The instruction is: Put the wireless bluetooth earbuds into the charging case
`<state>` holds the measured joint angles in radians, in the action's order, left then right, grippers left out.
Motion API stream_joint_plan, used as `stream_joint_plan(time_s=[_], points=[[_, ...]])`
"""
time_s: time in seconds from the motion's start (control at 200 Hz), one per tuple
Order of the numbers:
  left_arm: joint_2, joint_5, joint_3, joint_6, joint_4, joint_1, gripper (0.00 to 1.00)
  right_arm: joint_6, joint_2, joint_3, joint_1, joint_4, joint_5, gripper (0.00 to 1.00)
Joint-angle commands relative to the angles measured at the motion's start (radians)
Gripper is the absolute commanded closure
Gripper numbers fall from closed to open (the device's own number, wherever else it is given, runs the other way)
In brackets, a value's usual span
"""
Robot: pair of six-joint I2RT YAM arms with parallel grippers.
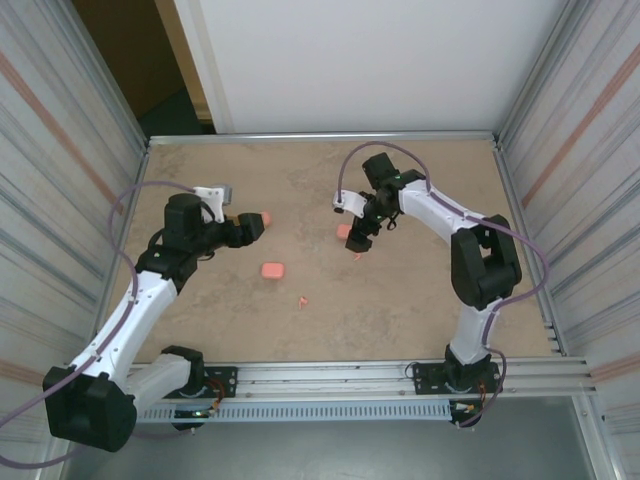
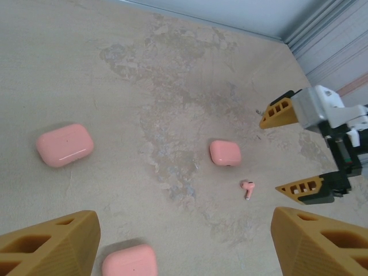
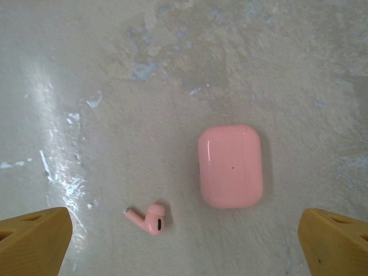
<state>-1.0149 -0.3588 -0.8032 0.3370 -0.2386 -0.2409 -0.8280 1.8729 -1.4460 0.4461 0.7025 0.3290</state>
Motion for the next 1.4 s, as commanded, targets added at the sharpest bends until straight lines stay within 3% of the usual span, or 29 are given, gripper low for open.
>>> stream_joint_plan(time_s=[0.0,0.301,0.481,0.927,1.393], points=[[0.025,-0.017,0.016,-0.003,0.001,0.011,0.22,-0.058,0.043,-0.035,0.022,0.045,-0.065,0.01],[0.023,-0.019,0.022,0.001,0.003,0.012,0.22,-0.094,0.135,-0.089,0.036,0.026,-0.12,0.0],[0.021,-0.019,0.023,0.001,0.004,0.012,0.21,-0.107,0.193,-0.12,0.042,0.023,-0.171,0.05],[0.001,-0.018,0.024,0.003,0.007,0.015,0.21,-0.102,0.279,-0.182,0.055,0.048,-0.189,0.25],[-0.005,-0.024,0.021,0.004,0.003,0.015,0.21,-0.104,0.287,-0.159,0.058,0.031,-0.246,0.58]])
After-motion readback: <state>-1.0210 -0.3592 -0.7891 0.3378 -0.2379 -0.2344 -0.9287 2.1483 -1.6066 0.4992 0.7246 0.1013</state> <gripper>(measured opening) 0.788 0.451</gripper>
